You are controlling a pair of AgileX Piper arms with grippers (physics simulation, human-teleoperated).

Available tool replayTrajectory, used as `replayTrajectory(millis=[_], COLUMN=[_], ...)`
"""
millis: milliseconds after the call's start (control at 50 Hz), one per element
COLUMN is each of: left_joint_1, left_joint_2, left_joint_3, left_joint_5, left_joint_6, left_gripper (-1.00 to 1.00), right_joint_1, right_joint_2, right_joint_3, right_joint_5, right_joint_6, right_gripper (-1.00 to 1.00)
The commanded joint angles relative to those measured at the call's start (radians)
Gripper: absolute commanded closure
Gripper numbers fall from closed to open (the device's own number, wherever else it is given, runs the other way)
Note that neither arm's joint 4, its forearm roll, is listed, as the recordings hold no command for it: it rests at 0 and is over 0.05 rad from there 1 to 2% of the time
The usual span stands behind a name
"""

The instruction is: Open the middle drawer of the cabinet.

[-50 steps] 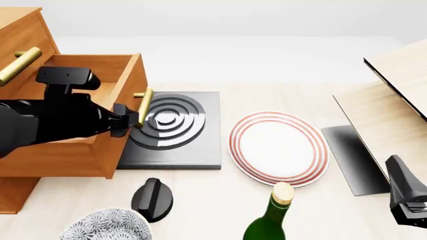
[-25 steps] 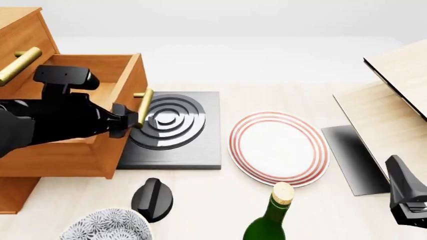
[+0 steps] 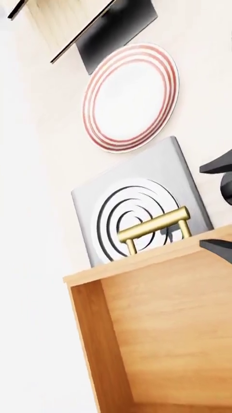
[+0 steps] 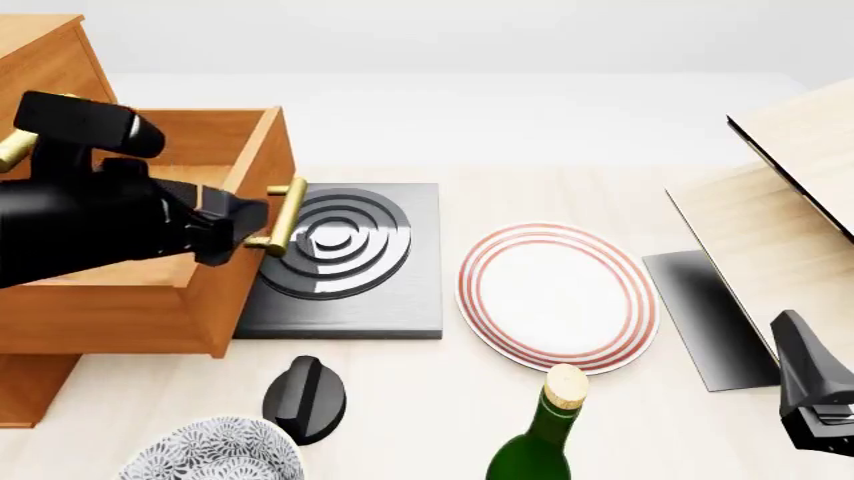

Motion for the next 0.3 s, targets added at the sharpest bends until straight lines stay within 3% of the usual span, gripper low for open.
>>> replayTrajectory(millis=[20,300], left_joint_1=[-0.021,-0.029], left_joint_2=[-0.070,-0.119], left_joint_3=[-0.021,-0.023], left_joint_5=[0.012,0.036], left_joint_6=[0.054,0.062], left_gripper=[-1.00,-1.00], right_joint_1=[0.001,0.001], right_joint_2=[-0.008,-0.009], right_joint_3=[0.001,0.001], right_joint_5=[0.003,0.004], right_joint_6=[-0.005,-0.004], right_gripper=[-1.00,-1.00])
